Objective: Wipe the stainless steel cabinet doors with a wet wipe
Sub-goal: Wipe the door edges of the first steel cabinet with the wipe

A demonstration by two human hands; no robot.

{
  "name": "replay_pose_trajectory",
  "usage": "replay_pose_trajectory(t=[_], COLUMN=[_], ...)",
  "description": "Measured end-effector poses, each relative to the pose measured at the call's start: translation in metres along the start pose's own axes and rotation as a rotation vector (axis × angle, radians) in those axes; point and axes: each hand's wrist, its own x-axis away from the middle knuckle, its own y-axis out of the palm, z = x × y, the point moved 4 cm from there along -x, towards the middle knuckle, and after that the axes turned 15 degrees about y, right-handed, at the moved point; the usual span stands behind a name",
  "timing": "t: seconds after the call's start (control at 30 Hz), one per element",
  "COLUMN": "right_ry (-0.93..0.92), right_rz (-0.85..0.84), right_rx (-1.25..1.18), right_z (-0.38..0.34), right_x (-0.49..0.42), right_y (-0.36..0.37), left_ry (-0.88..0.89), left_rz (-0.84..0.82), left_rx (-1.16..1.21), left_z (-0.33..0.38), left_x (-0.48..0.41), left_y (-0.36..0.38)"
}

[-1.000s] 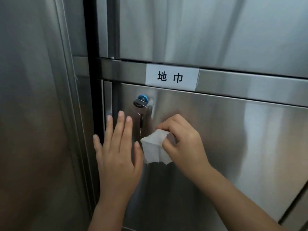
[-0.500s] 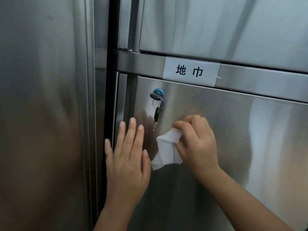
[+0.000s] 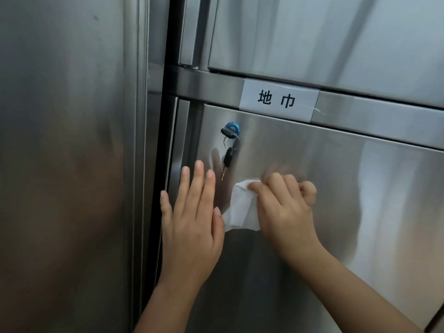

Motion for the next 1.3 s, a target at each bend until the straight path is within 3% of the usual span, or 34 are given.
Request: replay_pose_trajectory(t=[0.17, 0.3, 0.53, 0.83, 1.03, 1.3], right_ry=[-0.013, 0.075, -0.104, -0.193, -0.019, -0.039], right_rz=[-0.204, -0.314, -0.498, -0.428, -0.317, -0.263], right_rx=[0.225, 0.183, 0.158, 0.283, 0.011, -0.037], right_z=[-0.030, -0.052, -0.075, -0.091, -0.094, -0.093], right_x=[0.021, 0.021, 0.022, -0.022, -0.053, -0.036], right_y=[-0.002, 0.006, 0.037, 0.064, 0.069, 0.068], left_ry=[-0.044, -0.080, -0.083, -0.058, -0.064, -0.061], left_rz=[0.021, 0.018, 0.030, 0.031, 0.032, 0.041], left_rx=[-0.014, -0.052, -0.087, -0.002, -0.010, -0.035], left_z=[-0.008, -0.020, -0.033, -0.040, -0.042, -0.043], left_x=[-0.005, -0.005, 0.000, 0.013, 0.015, 0.022], left_y=[-0.013, -0.021, -0.027, -0.021, -0.017, -0.010])
